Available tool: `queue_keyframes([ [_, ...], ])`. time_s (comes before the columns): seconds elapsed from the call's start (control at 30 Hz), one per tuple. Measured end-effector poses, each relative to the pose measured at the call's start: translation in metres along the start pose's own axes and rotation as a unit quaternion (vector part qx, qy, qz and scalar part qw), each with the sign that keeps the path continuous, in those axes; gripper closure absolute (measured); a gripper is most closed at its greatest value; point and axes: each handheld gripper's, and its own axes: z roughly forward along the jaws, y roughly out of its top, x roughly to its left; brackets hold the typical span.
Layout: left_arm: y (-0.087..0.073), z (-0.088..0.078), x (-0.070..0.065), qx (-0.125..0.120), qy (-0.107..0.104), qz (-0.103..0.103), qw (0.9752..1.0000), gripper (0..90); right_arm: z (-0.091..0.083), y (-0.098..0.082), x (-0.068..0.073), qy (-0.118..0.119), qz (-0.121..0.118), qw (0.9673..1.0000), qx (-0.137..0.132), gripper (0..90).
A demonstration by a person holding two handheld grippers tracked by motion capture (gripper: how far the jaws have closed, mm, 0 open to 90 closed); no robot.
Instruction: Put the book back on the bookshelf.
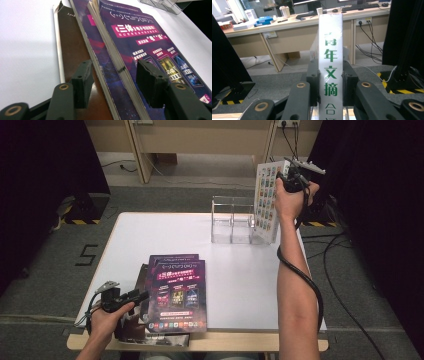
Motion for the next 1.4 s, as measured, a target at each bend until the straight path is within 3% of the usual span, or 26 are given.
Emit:
queue_keyframes([
  [0.23,0.001,-0.001,0.003,-0.003,0.0,-0.003,1.0,46.7,0.002,-0.033,-0.002,-0.003,-0.007,0.9998,-0.018,73.9],
  [0.4,0.001,0.0,0.002,-0.003,0.0,-0.001,1.0,46.7,-0.013,-0.045,-0.002,-0.01,-0.02,0.9992,-0.034,73.6],
  [0.47,0.001,0.0,0.001,-0.002,0.0,0.002,1.0,46.7,-0.021,-0.052,-0.003,-0.012,-0.011,0.999,-0.041,73.3],
  [0.63,0.001,0.0,-0.002,-0.002,0.0,0.003,1.0,46.7,-0.04,-0.062,-0.008,-0.005,-0.003,0.9996,-0.027,72.3],
  [0.77,0.001,0.0,-0.003,-0.003,-0.001,0.007,1.0,46.7,-0.053,-0.063,-0.016,0.004,-0.006,1.0,0.006,71.4],
  [0.83,0.001,0.0,-0.004,-0.004,-0.001,0.006,1.0,46.7,-0.058,-0.062,-0.022,0.011,0.007,0.9997,0.019,71.1],
  [1.07,0.002,0.0,-0.005,-0.005,0.0,0.009,1.0,46.7,-0.068,-0.051,-0.033,0.027,-0.004,0.9984,0.05,70.1],
  [1.23,0.003,-0.001,-0.005,-0.006,-0.001,0.008,0.9999,46.6,-0.074,-0.035,-0.029,0.027,-0.023,0.9982,0.049,69.6],
  [1.4,0.003,-0.002,-0.005,-0.009,-0.001,0.009,0.9999,46.7,-0.077,-0.026,-0.025,0.027,-0.039,0.9958,0.079,72.3],
])
